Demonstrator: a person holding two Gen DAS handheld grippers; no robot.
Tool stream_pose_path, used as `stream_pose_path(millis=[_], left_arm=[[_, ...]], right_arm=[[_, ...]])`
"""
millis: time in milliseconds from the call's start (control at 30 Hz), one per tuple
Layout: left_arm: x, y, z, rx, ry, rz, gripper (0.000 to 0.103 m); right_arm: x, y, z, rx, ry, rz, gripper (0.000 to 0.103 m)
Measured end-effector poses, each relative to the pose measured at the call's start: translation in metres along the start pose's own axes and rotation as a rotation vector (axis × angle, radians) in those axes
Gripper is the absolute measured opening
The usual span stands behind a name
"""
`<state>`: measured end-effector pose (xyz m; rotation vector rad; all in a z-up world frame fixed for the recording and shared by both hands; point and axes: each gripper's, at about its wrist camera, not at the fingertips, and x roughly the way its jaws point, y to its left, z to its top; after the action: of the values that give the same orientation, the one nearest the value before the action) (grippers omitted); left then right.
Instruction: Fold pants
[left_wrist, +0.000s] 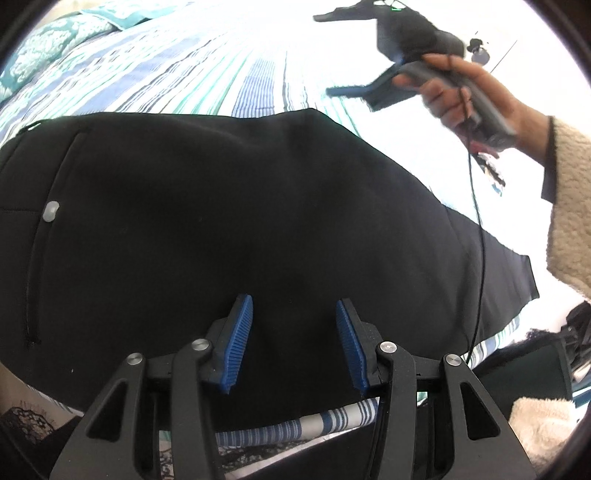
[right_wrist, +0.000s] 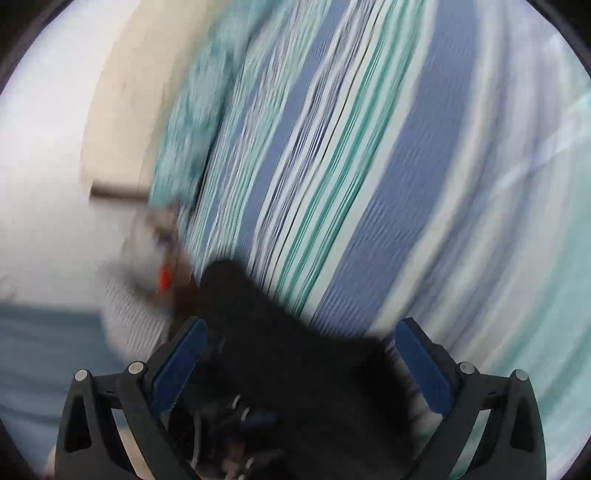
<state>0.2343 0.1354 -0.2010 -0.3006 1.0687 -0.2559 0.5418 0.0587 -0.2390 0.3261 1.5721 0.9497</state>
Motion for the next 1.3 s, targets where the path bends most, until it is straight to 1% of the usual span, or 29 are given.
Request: stream_pose_path(millis=[33, 67, 100, 133, 167, 200, 233, 267, 333, 400, 433, 467, 533, 567, 600, 633, 667, 700, 733, 767, 867, 933, 967, 1033, 1133, 1167, 1200, 1233, 1300], left_arm=[[0.0, 0.0, 0.0, 0.0, 0.001, 0.004, 0.049], [-0.001, -0.001, 0.002, -0.002, 0.001, 0.01, 0.05], [-0.001, -0.002, 0.005, -0.004, -0.001, 0.016, 0.05], [-0.003, -0.003, 0.007, -0.008, -0.005, 0.023, 0.054], [-0.005, -0.006, 0.009, -0.012, -0.015, 0.025, 0.063], [-0.011, -0.011, 0.01, -0.011, -0.038, 0.028, 0.068], [-0.018, -0.017, 0.01, -0.002, -0.072, 0.03, 0.075], [-0.022, -0.024, 0.009, 0.018, -0.102, 0.029, 0.08], [-0.025, -0.043, 0.008, 0.085, -0.138, 0.04, 0.087], [-0.02, -0.062, 0.002, 0.157, -0.141, 0.067, 0.089], [-0.012, -0.073, -0.002, 0.194, -0.122, 0.083, 0.089], [-0.005, -0.078, -0.006, 0.22, -0.097, 0.099, 0.089], [0.016, -0.088, -0.016, 0.265, -0.019, 0.159, 0.089], [0.024, -0.086, -0.021, 0.279, 0.019, 0.191, 0.089], [0.034, -0.091, -0.03, 0.312, 0.044, 0.24, 0.089], [0.035, -0.096, -0.036, 0.36, 0.027, 0.277, 0.091], [0.034, -0.099, -0.038, 0.384, 0.021, 0.298, 0.092], [0.036, -0.099, -0.037, 0.373, 0.032, 0.308, 0.092], [0.034, -0.096, -0.035, 0.341, 0.04, 0.302, 0.092], [0.033, -0.096, -0.032, 0.318, 0.047, 0.298, 0.092], [0.03, -0.095, -0.032, 0.269, 0.059, 0.297, 0.092], [0.023, -0.097, -0.033, 0.232, 0.054, 0.275, 0.092], [0.016, -0.099, -0.036, 0.211, 0.034, 0.257, 0.092], [0.002, -0.107, -0.034, 0.177, -0.04, 0.243, 0.092], [-0.006, -0.119, -0.037, 0.181, -0.104, 0.253, 0.092], [-0.005, -0.118, -0.032, 0.191, -0.106, 0.26, 0.092], [-0.003, -0.126, -0.035, 0.206, -0.103, 0.27, 0.092], [0.003, -0.129, -0.035, 0.228, -0.092, 0.283, 0.092], [0.019, -0.134, -0.032, 0.255, -0.074, 0.307, 0.092]], right_arm=[[-0.023, -0.002, 0.0, 0.039, -0.081, -0.003, 0.102], [-0.037, -0.001, -0.003, 0.045, -0.121, -0.036, 0.102], [-0.052, 0.005, -0.009, 0.024, -0.157, -0.097, 0.102], [-0.061, 0.013, -0.018, -0.007, -0.177, -0.147, 0.102], [-0.069, 0.022, -0.032, -0.052, -0.189, -0.205, 0.102], [-0.076, 0.028, -0.049, -0.092, -0.196, -0.274, 0.102], [-0.082, 0.037, -0.073, -0.144, -0.211, -0.367, 0.102], [-0.086, 0.043, -0.095, -0.189, -0.228, -0.43, 0.102], [-0.097, 0.053, -0.158, -0.292, -0.308, -0.576, 0.102], [-0.105, 0.047, -0.217, -0.318, -0.377, -0.685, 0.102], [-0.107, 0.041, -0.252, -0.298, -0.399, -0.741, 0.102], [-0.106, 0.034, -0.274, -0.272, -0.414, -0.771, 0.102], [-0.109, 0.015, -0.328, -0.186, -0.443, -0.837, 0.102], [-0.109, 0.006, -0.35, -0.142, -0.452, -0.882, 0.102], [-0.108, -0.003, -0.366, -0.11, -0.453, -0.922, 0.102], [-0.106, -0.012, -0.381, -0.078, -0.451, -0.965, 0.102], [-0.105, -0.019, -0.392, -0.052, -0.447, -1.002, 0.102], [-0.106, -0.027, -0.399, -0.034, -0.443, -1.028, 0.102], [-0.108, -0.034, -0.404, -0.018, -0.44, -1.039, 0.102], [-0.11, -0.039, -0.407, -0.002, -0.436, -1.031, 0.103], [-0.113, -0.044, -0.41, 0.013, -0.442, -1.001, 0.103], [-0.116, -0.052, -0.417, 0.036, -0.457, -0.962, 0.103], [-0.112, -0.052, -0.419, 0.036, -0.469, -0.95, 0.103], [-0.114, -0.054, -0.425, 0.013, -0.486, -0.942, 0.103], [-0.111, -0.052, -0.43, 0.012, -0.495, -0.942, 0.103], [-0.112, -0.05, -0.43, 0.019, -0.488, -0.942, 0.103], [-0.115, -0.046, -0.431, 0.023, -0.494, -0.937, 0.103], [-0.121, -0.042, -0.434, 0.025, -0.524, -0.931, 0.103], [-0.136, -0.036, -0.438, 0.018, -0.606, -0.948, 0.103]])
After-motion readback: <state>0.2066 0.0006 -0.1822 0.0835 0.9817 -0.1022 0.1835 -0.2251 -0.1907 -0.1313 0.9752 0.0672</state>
